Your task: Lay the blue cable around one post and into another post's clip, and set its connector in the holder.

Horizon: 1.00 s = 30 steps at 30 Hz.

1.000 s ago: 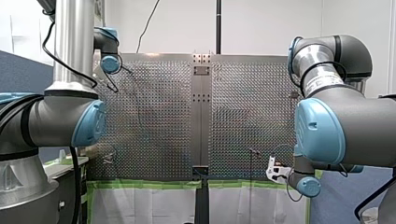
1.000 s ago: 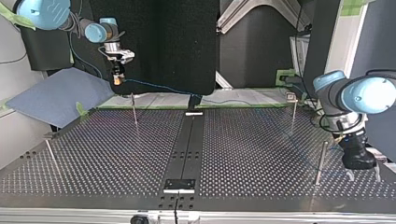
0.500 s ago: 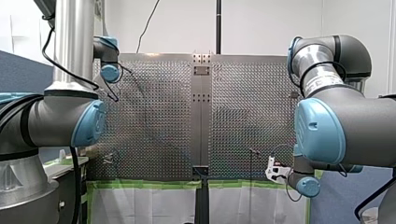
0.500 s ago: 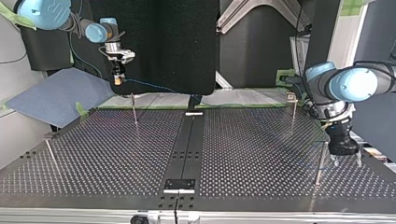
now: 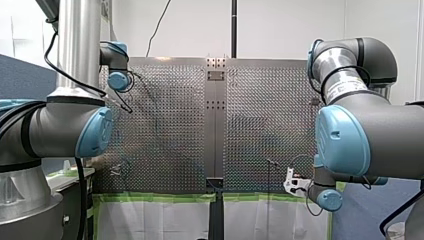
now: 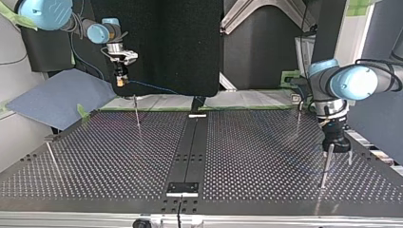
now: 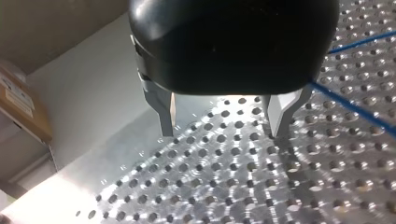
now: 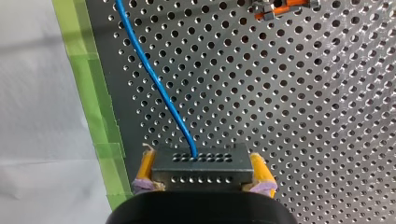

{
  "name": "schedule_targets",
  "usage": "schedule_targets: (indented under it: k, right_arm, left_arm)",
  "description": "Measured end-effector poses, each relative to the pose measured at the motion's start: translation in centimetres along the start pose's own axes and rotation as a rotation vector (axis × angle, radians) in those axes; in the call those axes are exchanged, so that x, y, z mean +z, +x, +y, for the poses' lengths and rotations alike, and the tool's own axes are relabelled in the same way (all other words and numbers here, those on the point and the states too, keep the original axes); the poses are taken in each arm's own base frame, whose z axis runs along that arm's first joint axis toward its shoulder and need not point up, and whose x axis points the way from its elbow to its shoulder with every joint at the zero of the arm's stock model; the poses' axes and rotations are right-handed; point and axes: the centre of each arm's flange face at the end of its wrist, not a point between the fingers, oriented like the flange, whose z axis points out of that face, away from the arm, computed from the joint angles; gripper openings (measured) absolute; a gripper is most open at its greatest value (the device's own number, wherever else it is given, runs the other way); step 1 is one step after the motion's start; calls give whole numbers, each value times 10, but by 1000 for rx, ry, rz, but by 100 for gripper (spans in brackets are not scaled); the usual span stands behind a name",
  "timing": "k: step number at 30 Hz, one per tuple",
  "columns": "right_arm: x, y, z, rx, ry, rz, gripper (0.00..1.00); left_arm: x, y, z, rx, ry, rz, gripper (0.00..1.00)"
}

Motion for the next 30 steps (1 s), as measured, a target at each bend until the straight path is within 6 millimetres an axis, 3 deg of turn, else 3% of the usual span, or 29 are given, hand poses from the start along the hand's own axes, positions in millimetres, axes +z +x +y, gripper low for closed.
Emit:
schedule_targets:
  k: [16,30]
  right_arm:
    - [0,0,0,0,0,0,0]
    - [0,0,-1,-2,1,-1,0]
  left_arm:
    - [-8,-4,8,-137,-74,44,100]
    - [-24,-5,-8,-256,-55,110,100]
